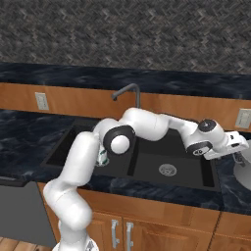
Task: Place the mug in the left basin and the pot in the right basin of the sink.
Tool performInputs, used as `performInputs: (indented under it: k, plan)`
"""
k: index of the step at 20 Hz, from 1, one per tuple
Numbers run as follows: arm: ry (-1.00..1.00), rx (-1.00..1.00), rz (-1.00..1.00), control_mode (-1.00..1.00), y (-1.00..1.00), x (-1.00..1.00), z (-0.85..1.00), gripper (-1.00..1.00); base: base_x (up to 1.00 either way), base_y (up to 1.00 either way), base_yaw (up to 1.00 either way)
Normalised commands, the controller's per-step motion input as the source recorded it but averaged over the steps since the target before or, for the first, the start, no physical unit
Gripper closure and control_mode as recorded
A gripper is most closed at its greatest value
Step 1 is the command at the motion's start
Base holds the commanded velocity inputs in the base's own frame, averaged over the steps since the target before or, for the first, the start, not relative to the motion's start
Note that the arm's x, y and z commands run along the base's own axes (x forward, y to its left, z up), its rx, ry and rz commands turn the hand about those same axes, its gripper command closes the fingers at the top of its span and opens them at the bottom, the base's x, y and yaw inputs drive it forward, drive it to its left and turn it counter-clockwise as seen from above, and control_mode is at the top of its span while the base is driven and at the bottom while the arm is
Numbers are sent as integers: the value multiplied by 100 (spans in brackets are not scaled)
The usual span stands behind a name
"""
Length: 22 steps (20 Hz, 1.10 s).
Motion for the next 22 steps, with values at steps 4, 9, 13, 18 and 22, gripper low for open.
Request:
performInputs:
  k: [4,9,13,18,22]
  plan:
    - [0,1,0,-100,-22,15,-18,-100,0,0,0]
    - [0,0,0,-100,-14,15,-15,-100,0,0,0]
    - [0,0,0,-100,-2,19,-12,100,0,0,0]
    - [0,0,0,-100,0,9,-10,100,0,0,0]
    - [0,0,0,-100,0,4,-8,100,0,0,0]
